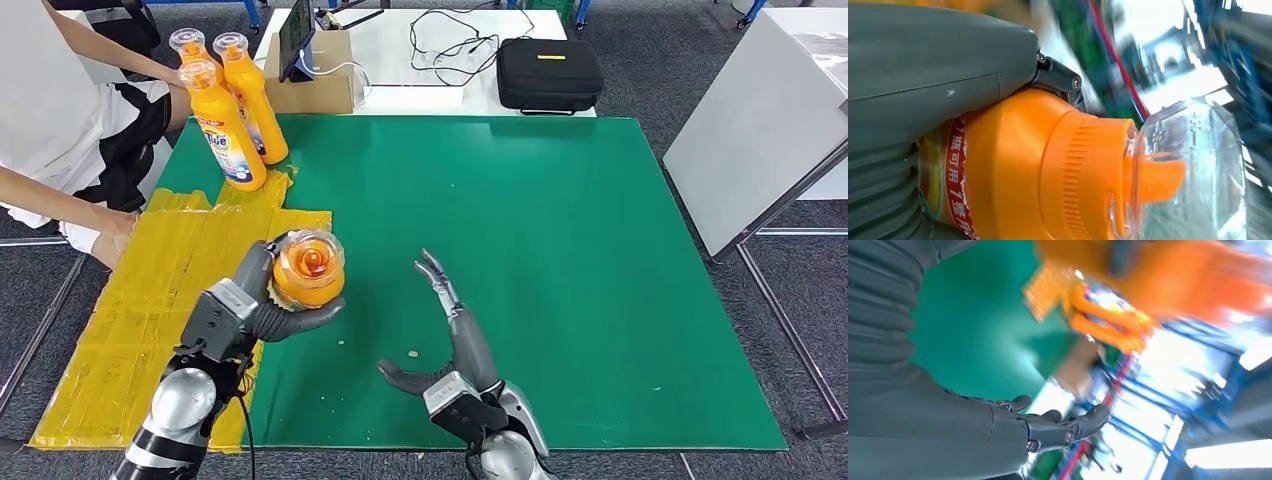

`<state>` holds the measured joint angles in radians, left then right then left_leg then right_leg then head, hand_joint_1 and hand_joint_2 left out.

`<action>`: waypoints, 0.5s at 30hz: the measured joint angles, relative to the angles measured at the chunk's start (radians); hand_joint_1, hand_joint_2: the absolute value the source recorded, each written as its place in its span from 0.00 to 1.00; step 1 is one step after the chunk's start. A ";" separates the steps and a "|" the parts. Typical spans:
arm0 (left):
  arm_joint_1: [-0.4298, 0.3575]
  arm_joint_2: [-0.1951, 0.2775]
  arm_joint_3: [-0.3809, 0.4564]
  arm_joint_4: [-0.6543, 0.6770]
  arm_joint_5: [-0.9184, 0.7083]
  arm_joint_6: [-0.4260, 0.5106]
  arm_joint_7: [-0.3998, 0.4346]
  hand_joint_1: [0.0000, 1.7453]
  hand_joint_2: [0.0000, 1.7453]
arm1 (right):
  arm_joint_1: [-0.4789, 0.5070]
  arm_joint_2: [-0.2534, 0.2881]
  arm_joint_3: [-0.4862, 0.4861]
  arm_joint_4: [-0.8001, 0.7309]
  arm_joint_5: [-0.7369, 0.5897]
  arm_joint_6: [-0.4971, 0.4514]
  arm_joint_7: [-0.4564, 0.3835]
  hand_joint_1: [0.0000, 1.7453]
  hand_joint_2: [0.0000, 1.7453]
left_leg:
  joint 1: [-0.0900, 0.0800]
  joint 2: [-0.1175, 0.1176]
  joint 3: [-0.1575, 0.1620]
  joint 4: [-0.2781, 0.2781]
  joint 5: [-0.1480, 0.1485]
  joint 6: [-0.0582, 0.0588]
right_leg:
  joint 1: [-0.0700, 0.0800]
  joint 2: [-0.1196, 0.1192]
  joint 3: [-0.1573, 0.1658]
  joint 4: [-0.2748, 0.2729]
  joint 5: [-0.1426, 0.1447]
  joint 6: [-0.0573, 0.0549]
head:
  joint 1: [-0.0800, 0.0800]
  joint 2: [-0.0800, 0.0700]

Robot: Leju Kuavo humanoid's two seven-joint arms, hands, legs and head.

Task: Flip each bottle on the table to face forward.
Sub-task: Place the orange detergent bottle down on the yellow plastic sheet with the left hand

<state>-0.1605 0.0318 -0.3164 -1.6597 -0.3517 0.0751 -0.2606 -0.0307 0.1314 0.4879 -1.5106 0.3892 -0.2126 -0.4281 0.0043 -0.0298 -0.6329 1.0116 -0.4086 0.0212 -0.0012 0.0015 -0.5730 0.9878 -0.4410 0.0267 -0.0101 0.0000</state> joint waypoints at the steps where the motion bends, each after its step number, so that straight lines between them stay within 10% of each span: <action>1: -0.002 0.005 0.003 -0.003 -0.106 0.043 0.013 1.00 1.00 | 0.011 -0.001 -0.012 -0.030 -0.015 -0.007 -0.011 0.00 1.00 | 0.000 0.000 0.000 0.000 0.000 0.000 | 0.000 0.000 0.000 0.000 0.000 0.000 | 0.000 0.000; 8: -0.102 0.075 0.005 0.107 -0.804 0.092 0.211 1.00 1.00 | 0.051 -0.015 -0.092 -0.209 -0.045 -0.002 -0.056 0.00 1.00 | 0.000 0.001 0.000 0.000 0.000 0.000 | 0.000 0.000 -0.001 0.000 0.000 0.000 | 0.000 0.000; 15: -0.204 0.091 0.003 0.401 -0.935 0.117 0.258 1.00 1.00 | 0.054 -0.020 -0.125 -0.294 -0.061 -0.013 -0.081 0.00 1.00 | 0.000 0.001 0.000 0.000 0.001 -0.001 | 0.000 0.000 -0.001 0.000 0.001 -0.001 | 0.000 0.000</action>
<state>-0.3646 0.1225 -0.3133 -1.2591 -1.2868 0.1926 -0.0029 0.0232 0.1116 0.3625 -1.8047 0.3283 -0.2256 -0.5096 0.0045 -0.0291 -0.6332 1.0117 -0.4074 0.0207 -0.0011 0.0016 -0.5741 0.9879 -0.4397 0.0257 -0.0100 0.0000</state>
